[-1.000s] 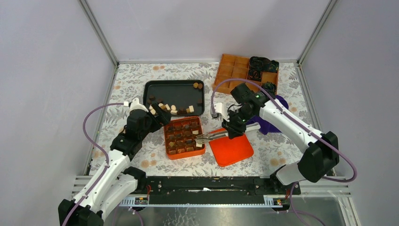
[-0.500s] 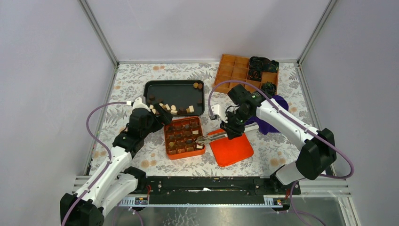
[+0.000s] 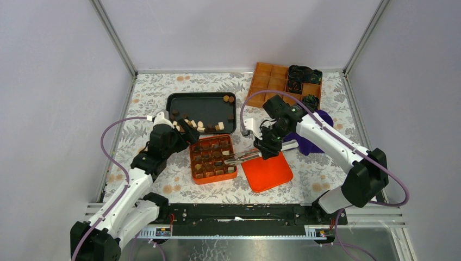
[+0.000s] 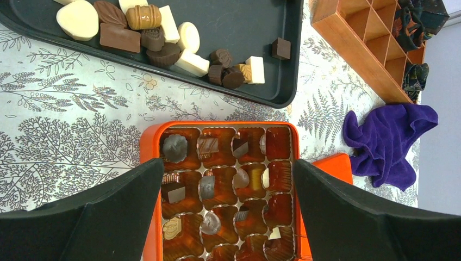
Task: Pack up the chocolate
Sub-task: Place the fake chocolate in the packing box, then pick up the fake chocolate from the plate.
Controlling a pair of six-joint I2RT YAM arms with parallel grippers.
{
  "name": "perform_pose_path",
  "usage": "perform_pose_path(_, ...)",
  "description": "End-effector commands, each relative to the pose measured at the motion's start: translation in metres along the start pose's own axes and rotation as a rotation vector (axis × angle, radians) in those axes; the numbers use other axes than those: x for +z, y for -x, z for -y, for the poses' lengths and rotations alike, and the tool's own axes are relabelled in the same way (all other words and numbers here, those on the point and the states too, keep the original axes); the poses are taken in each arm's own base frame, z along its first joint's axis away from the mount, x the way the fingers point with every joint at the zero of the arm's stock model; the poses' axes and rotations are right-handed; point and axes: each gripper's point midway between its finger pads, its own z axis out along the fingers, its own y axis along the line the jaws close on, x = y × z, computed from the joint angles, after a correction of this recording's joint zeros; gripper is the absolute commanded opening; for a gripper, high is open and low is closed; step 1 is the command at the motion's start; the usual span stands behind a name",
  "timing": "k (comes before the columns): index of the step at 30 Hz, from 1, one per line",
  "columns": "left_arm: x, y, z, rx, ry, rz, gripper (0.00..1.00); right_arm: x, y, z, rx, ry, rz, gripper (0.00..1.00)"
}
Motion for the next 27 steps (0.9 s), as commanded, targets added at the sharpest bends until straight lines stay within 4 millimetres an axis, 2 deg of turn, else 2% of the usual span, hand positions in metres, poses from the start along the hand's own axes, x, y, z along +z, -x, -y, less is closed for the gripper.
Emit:
perform_pose_path(1, -0.002, 0.017, 0.011, 0.011, -0.051, 0.063, 0.96, -0.015, 0.035, 0.001, -0.014, -0.004, 0.095, 0.39)
perform_pose_path(6, -0.003, 0.016, 0.009, 0.013, -0.047, 0.064, 0.96, -0.027, 0.060, 0.020, 0.064, -0.013, 0.180, 0.38)
perform_pose_path(12, -0.002, 0.012, 0.008, 0.007, -0.052, 0.058, 0.96, -0.037, 0.076, 0.069, 0.152, -0.098, 0.258, 0.38)
perform_pose_path(15, -0.002, 0.010, 0.007, 0.006, -0.054, 0.052, 0.95, -0.036, 0.073, 0.098, 0.203, -0.151, 0.269, 0.38)
perform_pose_path(20, 0.000, 0.009, 0.005, 0.017, -0.047, 0.043, 0.94, -0.029, 0.056, 0.135, 0.249, -0.215, 0.215, 0.38)
perform_pose_path(27, 0.001, 0.006, 0.003, 0.012, -0.044, 0.037, 0.93, -0.013, 0.042, 0.167, 0.265, -0.266, 0.145, 0.38)
